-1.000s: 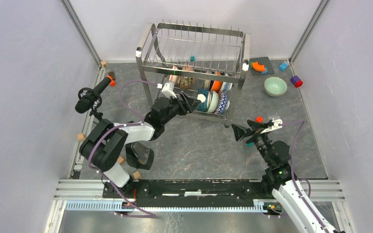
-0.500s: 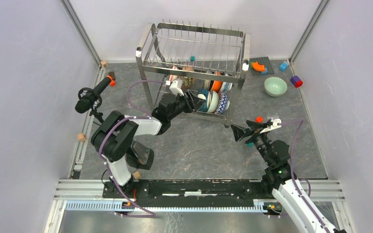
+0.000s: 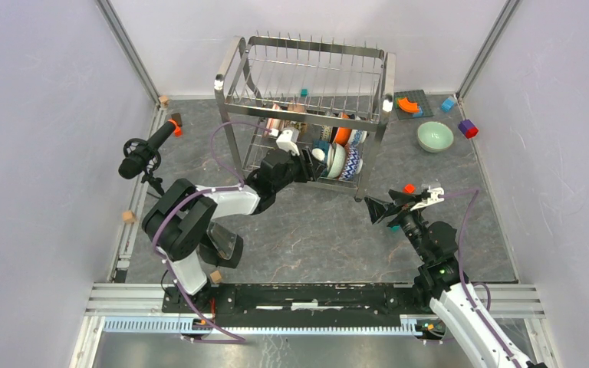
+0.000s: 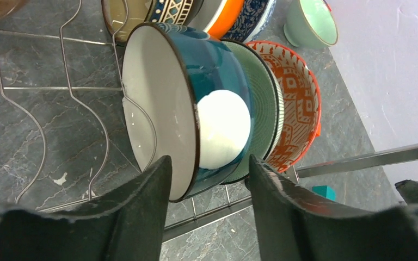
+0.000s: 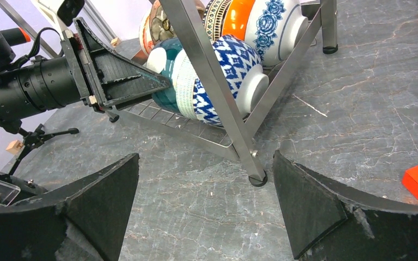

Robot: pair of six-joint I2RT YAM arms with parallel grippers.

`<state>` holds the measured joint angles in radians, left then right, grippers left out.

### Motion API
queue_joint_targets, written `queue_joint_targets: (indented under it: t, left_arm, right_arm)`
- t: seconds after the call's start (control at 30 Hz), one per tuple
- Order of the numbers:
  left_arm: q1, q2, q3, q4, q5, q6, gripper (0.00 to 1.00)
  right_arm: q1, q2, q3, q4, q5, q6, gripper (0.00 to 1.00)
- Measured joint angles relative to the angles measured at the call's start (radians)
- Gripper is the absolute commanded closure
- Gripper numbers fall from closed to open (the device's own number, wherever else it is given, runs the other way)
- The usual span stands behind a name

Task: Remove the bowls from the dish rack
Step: Pick up the bowl from the dish rack.

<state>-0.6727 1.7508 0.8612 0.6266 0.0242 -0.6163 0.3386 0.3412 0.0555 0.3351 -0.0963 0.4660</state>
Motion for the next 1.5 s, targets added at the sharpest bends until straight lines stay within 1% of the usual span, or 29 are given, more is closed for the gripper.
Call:
queue_joint_targets:
  t: [0.13,0.3,0.6,1.03,1.2,1.5]
  left_arm:
    - [-0.009,0.0,0.015,-0.012,-0.009,0.016,0.54]
    - [-0.014,0.001,0.018,0.005,-0.005,0.023,0.75]
    - [-0.017,0.001,0.016,0.022,-0.006,0.042,0.98]
    - [0.005,0.005,-0.065,0.195,0.055,0.021,0.98]
    - [0.025,0.014,-0.106,0.278,0.065,-0.036,0.98]
    - [0.058,0.076,-0.149,0.476,0.092,-0.185,0.98]
  right_arm:
    - [0.0,-0.007,0.0,-0.001,0.0,-0.001,0.03]
    - [0.0,-0.011,0.0,-0.001,0.0,-0.008,0.03]
    - [0.0,-0.011,0.0,-0.001,0.0,-0.018,0.03]
    - [0.0,-0.011,0.0,-0.001,0.0,-0.018,0.03]
    - [0.0,-0.011,0.0,0.0,0.0,-0.018,0.03]
    - [0.0,-0.006,0.0,0.001,-0.001,-0.018,0.03]
